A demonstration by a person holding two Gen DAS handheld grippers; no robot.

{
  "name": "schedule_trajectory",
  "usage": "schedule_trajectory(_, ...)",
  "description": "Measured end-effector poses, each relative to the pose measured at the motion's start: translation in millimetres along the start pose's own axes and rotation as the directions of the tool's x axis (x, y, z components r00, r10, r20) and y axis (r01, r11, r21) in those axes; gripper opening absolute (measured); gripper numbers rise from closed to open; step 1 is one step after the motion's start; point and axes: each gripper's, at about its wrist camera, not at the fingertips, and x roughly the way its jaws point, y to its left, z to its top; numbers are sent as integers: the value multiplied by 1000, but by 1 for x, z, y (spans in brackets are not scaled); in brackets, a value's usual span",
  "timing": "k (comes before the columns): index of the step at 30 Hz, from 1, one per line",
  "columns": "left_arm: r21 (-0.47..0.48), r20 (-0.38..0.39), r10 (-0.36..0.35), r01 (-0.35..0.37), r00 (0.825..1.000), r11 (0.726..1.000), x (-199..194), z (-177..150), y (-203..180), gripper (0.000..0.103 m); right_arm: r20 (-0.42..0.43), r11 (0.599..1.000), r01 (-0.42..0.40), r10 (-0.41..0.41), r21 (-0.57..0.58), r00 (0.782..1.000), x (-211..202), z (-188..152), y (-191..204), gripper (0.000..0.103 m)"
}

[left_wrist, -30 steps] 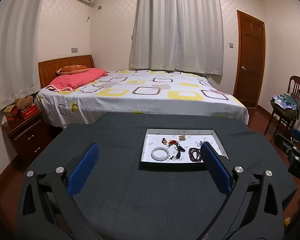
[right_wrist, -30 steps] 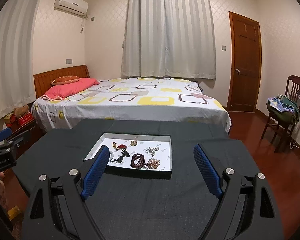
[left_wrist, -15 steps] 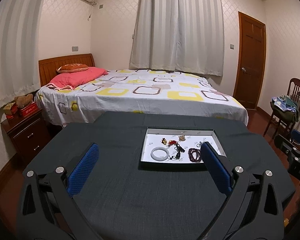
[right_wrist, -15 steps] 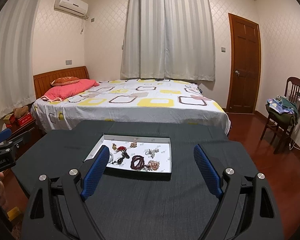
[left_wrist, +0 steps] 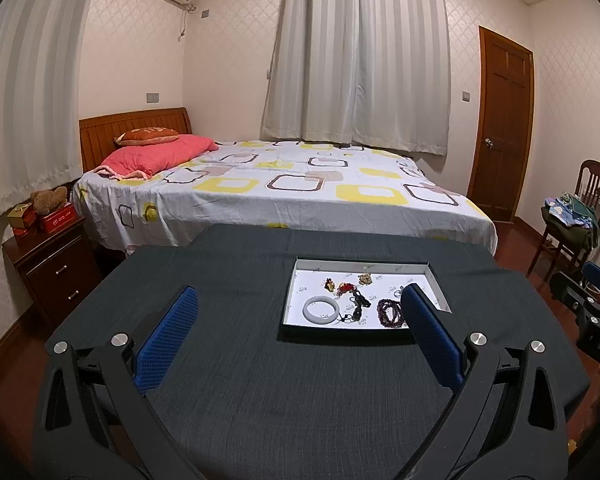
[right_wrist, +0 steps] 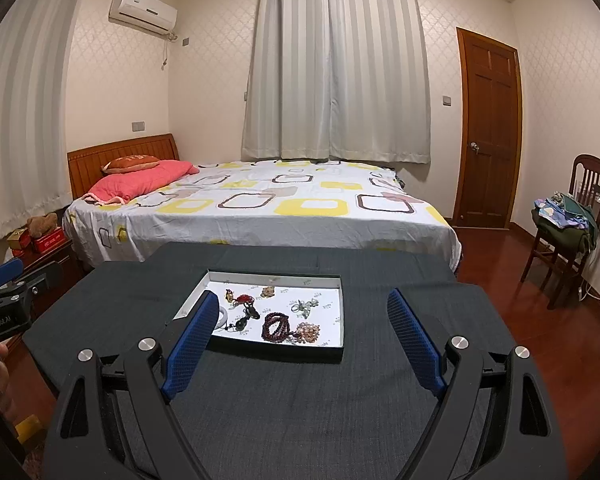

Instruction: Organize jewelry

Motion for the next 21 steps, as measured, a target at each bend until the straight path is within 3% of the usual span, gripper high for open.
schedule_trajectory(21,-12,-8,14,-14,1000,1000,3,0,7,99,-5,1000,-6,6,1,1000,-2,3,1,83)
